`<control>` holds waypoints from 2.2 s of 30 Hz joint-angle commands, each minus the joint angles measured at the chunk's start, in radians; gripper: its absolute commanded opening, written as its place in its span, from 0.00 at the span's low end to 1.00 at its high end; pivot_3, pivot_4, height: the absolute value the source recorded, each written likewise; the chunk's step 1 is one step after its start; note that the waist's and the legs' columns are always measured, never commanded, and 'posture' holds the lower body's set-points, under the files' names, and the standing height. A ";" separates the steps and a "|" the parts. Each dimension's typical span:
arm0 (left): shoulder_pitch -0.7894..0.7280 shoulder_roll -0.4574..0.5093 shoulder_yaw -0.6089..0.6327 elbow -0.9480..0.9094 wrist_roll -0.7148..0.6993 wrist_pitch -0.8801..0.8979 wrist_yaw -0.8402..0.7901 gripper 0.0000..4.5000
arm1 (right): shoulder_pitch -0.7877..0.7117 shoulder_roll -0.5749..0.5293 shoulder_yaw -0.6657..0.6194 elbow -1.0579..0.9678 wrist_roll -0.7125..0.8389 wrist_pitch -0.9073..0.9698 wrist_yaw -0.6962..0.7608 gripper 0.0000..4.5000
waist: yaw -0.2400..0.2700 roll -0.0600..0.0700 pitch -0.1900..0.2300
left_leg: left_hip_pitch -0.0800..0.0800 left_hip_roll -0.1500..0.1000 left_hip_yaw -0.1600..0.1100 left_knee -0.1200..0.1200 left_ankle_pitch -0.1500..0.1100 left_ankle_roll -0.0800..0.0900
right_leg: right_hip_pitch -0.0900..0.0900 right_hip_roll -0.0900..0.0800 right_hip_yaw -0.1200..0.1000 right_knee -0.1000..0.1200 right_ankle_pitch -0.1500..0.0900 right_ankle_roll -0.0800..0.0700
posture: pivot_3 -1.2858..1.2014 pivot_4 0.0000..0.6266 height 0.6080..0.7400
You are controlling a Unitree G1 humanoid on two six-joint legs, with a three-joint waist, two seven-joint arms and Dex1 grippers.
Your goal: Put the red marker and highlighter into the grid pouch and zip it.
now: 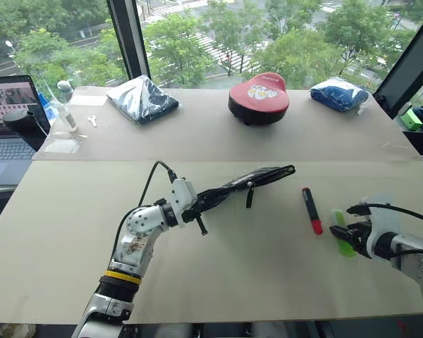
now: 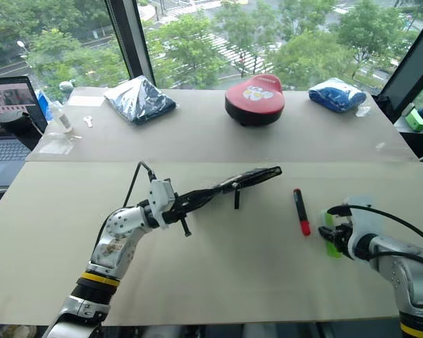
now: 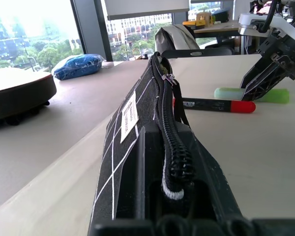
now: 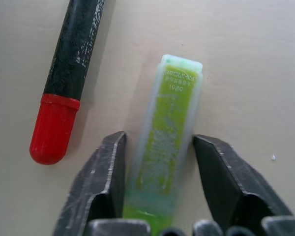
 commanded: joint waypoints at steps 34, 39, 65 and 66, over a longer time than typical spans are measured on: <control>0.007 0.035 -0.011 -0.052 0.013 -0.030 -0.004 0.00 | -0.381 -0.285 0.406 0.041 -0.283 -0.737 0.537 0.22 | -0.019 0.002 0.002 | -0.008 0.000 0.000 -0.002 0.006 -0.010 | -0.009 -0.001 0.000 0.001 -0.001 0.001 | 0.52 0.24 1.00; 0.010 0.038 -0.013 -0.058 0.012 -0.033 0.002 0.00 | -0.382 -0.274 0.416 0.051 -0.298 -0.743 0.551 0.22 | -0.019 0.002 0.002 | -0.009 0.000 0.000 -0.002 0.006 -0.011 | -0.010 -0.001 -0.001 0.001 0.000 0.001 | 0.52 0.24 1.00; -0.002 0.079 -0.010 -0.013 0.023 -0.074 -0.036 0.00 | -0.465 -0.230 0.430 0.142 -0.303 -0.720 0.633 0.22 | -0.023 0.002 0.002 | -0.010 0.000 0.000 -0.002 0.006 -0.011 | -0.012 -0.001 -0.001 0.001 0.000 0.000 | 0.52 0.24 1.00; -0.001 0.079 -0.011 -0.014 0.022 -0.076 -0.037 0.00 | -0.466 -0.229 0.435 0.143 -0.308 -0.722 0.633 0.22 | -0.023 0.002 0.002 | -0.010 0.000 0.000 -0.002 0.006 -0.011 | -0.012 -0.001 -0.001 0.001 0.000 0.000 | 0.52 0.24 1.00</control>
